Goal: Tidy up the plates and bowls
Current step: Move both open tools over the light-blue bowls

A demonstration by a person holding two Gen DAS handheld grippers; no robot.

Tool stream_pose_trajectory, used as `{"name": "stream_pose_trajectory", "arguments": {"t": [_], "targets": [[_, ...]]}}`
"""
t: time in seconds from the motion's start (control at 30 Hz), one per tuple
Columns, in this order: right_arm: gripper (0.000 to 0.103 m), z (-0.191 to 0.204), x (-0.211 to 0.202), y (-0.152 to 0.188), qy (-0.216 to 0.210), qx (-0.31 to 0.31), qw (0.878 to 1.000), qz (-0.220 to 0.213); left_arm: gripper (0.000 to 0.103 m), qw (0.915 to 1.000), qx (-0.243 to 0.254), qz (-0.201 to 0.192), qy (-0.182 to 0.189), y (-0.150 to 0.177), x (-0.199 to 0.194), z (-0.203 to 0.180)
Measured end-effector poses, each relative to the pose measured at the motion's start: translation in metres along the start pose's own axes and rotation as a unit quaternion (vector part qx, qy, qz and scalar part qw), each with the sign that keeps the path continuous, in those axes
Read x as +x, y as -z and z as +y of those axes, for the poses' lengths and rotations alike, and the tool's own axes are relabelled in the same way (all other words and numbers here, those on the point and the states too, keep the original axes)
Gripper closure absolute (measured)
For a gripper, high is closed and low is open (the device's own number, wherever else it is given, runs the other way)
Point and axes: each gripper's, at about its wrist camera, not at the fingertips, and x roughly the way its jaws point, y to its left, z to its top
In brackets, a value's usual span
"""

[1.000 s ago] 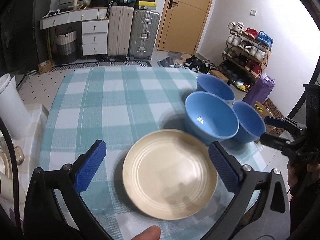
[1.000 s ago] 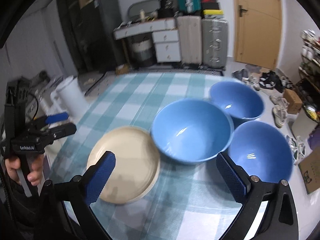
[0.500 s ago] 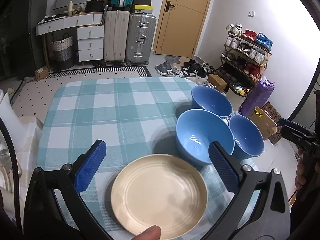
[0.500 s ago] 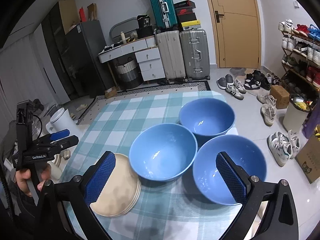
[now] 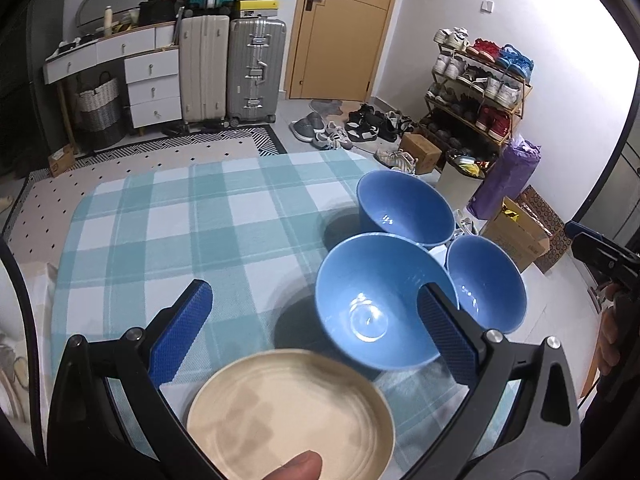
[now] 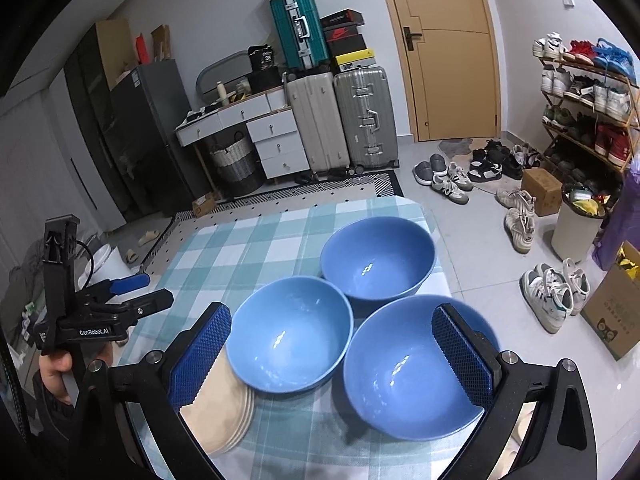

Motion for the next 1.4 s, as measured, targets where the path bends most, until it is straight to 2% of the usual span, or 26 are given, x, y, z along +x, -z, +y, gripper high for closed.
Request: {"name": "stream_pose_trajectory", "arguments": {"t": [0.4, 0.8, 1.4], "targets": [[0.001, -0.028, 0.030, -0.019, 0.016, 0.017, 1.000, 0.003, 0.001, 0.9997, 0.015, 0.017, 0.007, -0.040, 0.053, -0.020], [0.001, -0.051, 0.063, -0.037, 0.036, 0.031, 0.999, 0.013, 0.001, 0.9992, 0.015, 0.036, 0.010, -0.070, 0.111, -0.024], [0.001, -0.085, 0.121, -0.040, 0.053, 0.059, 0.996, 0.046, 0.001, 0.9968, -0.001, 0.079, 0.009, -0.086, 0.194, -0.021]]}}
